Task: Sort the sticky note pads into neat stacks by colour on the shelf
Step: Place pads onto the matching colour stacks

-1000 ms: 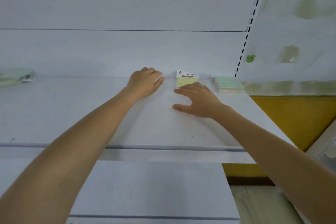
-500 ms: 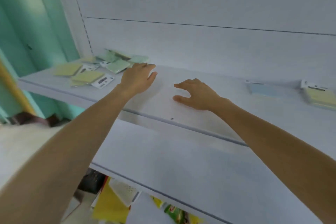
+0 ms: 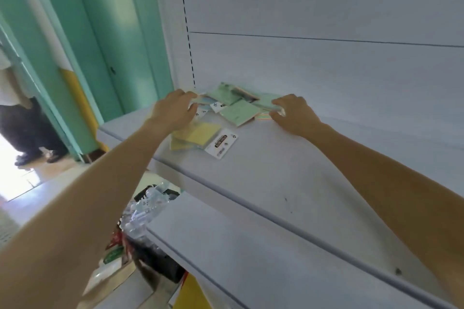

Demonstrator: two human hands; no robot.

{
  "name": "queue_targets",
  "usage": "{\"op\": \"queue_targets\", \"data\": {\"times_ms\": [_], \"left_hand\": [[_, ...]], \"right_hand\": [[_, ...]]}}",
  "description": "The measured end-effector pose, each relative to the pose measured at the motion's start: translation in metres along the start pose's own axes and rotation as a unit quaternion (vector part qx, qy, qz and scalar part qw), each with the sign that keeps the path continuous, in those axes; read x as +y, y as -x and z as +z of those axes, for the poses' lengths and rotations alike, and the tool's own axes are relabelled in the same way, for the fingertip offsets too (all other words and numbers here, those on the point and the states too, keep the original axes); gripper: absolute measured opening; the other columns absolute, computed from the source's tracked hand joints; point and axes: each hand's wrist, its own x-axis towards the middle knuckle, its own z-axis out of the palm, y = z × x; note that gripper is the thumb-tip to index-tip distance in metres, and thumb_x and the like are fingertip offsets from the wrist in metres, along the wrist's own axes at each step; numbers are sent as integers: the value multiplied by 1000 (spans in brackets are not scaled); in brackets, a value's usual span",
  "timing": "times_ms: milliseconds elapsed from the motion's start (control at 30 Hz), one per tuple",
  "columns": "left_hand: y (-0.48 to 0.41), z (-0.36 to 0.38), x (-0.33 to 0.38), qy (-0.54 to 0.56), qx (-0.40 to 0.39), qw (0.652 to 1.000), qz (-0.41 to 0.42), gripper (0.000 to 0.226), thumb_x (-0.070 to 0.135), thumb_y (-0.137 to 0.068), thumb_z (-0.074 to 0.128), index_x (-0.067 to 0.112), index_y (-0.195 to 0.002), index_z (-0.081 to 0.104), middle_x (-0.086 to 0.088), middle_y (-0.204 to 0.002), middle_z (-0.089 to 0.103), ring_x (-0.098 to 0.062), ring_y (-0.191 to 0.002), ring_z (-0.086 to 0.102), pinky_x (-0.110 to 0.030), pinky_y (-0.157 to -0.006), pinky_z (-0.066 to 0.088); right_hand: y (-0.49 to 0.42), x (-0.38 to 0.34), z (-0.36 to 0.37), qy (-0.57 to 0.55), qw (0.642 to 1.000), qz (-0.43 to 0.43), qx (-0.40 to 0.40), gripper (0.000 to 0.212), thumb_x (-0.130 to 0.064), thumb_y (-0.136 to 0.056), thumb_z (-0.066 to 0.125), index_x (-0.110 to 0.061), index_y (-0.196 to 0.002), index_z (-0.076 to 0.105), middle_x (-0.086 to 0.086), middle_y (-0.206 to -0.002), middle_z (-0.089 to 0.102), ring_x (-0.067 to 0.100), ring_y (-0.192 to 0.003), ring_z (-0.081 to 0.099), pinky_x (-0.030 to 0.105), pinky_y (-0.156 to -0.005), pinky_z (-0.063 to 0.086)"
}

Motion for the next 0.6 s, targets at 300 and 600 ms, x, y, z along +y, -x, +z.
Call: {"op": "queue_targets", "data": {"times_ms": [300,600], "left_hand": [[-79,27,-45,50,-51,997,-1,41,25,-97,36,17,-137,40,-16,-138,45,-34,-126,45,-46,-102,40],[-125,44,-43,166,-137,974,75,46,43,-88,52,13,-123,54,-9,-119,60,-27,-107,56,-32,-84,43]], "right_hand": [[-61,3,27,14,995,70,-67,56,-44,-83,19,-27,-129,46,10,-140,44,34,-133,33,46,-112,27],[-58,-10,12,-21,986,159,-43,43,-45,-74,48,-31,-113,59,19,-120,51,39,-112,49,44,-100,41]]}}
